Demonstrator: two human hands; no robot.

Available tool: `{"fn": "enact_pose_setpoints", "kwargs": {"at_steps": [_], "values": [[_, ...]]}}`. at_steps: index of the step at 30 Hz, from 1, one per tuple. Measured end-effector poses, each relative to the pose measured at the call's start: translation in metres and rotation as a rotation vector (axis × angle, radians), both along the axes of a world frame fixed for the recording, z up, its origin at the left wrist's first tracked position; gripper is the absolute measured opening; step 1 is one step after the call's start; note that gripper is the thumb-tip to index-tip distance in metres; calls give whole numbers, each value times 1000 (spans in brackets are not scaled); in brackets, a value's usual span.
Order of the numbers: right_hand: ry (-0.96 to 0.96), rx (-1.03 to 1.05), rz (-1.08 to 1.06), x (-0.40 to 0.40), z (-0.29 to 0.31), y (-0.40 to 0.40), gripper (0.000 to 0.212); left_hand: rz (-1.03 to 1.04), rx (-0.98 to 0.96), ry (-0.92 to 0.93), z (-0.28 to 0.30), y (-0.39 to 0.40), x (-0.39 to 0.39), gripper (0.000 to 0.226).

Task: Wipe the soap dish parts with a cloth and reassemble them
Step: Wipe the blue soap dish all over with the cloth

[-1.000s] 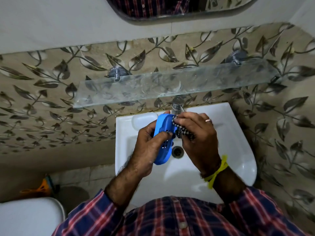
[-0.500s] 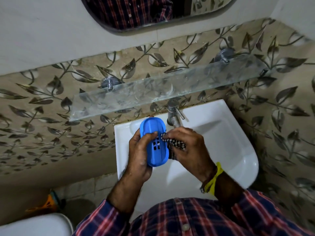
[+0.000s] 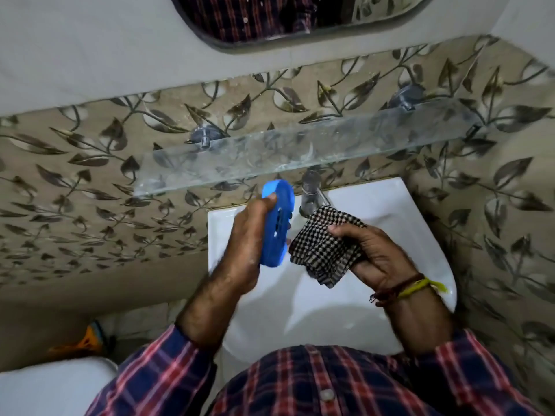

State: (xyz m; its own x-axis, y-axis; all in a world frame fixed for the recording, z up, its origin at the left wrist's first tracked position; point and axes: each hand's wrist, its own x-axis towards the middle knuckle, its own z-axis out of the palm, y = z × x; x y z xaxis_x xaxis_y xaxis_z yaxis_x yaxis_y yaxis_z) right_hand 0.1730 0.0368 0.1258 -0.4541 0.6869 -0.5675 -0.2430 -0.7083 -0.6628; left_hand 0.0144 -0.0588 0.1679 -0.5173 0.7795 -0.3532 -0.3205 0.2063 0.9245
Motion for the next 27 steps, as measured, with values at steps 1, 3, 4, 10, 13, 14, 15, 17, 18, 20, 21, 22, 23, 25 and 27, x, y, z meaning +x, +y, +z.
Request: {"fn": "enact_pose_setpoints", "kwargs": {"at_steps": [1,3,4,10,13,14,15,17,18,20,21,22,23,25,27], "values": [[-1,-5,-3,-2,0,0,43,-31,13,172,6,2,-4,44],[9,-12,9,-4,1,0,43,-105,42,484,16,6,-17,58],[16,-6,16,-6,2,0,42,-115,30,618,22,8,-23,72],[38,4,11,-19,8,-1,36,-146,61,1312,48,39,-66,90],[49,-16,18,-25,10,-3,38,-294,-3,1460,49,66,-83,95],[48,-17,21,-26,10,-4,40,-346,-23,1497,48,74,-88,96],[41,-17,22,-27,10,-6,42,-392,-42,1510,47,80,-93,97],[17,-16,18,-26,7,-8,40,-449,-55,1473,44,88,-102,96],[10,-20,15,-25,6,-9,38,-464,-46,1444,42,90,-106,95],[23,-38,-7,-21,2,-9,36,-489,-27,1388,39,91,-113,94],[35,-46,-21,-19,1,-8,37,-500,-15,1363,38,91,-115,95],[45,-49,-31,-18,0,-8,38,-505,3,1344,38,91,-117,96],[52,-48,-37,-17,0,-7,39,-503,24,1330,37,91,-117,98],[43,-36,-48,-17,0,-6,43,-482,76,1315,35,88,-115,101],[20,-27,-60,-18,1,-5,47,-419,124,1357,33,84,-109,105]]}}
